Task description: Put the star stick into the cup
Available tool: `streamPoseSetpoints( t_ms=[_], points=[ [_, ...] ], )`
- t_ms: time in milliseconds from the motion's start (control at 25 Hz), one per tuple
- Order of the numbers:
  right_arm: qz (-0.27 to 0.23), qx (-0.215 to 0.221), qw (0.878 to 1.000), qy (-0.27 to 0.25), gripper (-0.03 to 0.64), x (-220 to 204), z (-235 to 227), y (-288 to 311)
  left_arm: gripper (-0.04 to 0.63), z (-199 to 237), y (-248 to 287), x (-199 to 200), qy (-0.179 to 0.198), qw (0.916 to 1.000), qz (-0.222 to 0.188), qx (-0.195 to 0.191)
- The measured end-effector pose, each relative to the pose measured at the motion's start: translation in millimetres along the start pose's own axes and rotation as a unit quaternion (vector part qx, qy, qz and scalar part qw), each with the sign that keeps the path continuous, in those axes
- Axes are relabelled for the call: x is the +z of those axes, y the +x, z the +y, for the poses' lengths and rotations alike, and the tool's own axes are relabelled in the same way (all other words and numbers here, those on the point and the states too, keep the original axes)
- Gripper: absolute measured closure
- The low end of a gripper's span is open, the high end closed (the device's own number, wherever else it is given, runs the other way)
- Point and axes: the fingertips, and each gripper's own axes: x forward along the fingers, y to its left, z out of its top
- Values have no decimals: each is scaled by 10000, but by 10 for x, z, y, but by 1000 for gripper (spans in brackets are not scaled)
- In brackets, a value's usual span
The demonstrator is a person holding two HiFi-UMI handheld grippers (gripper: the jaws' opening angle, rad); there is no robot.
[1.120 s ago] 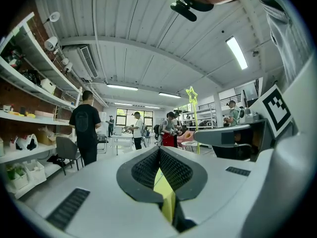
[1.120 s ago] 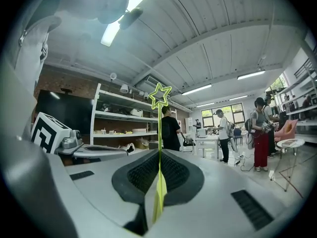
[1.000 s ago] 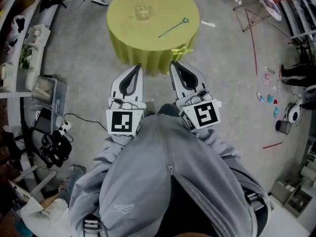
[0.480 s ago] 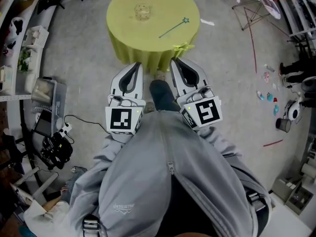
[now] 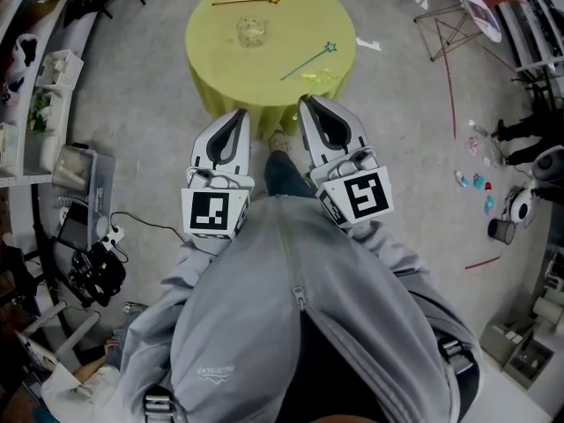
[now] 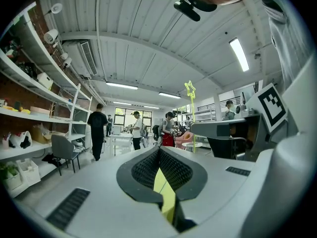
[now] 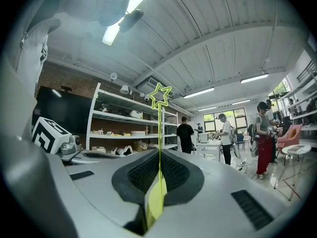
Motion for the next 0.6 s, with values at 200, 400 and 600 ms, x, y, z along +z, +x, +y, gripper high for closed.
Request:
streamPoseSetpoints(
  t_ms=[200,400,600],
  points=[
    [31,128,9999,34,581,-37,-303,432,578,192,456,16,9,10000,56,-7],
    [125,293,9995,79,581,-103,-637,939,578,451,951,-26,-58,9999,134,56],
    [190,445,9988,103,581,-120,-1020,1331,578,625,1416,-56,-60,9996,191,216]
  ],
)
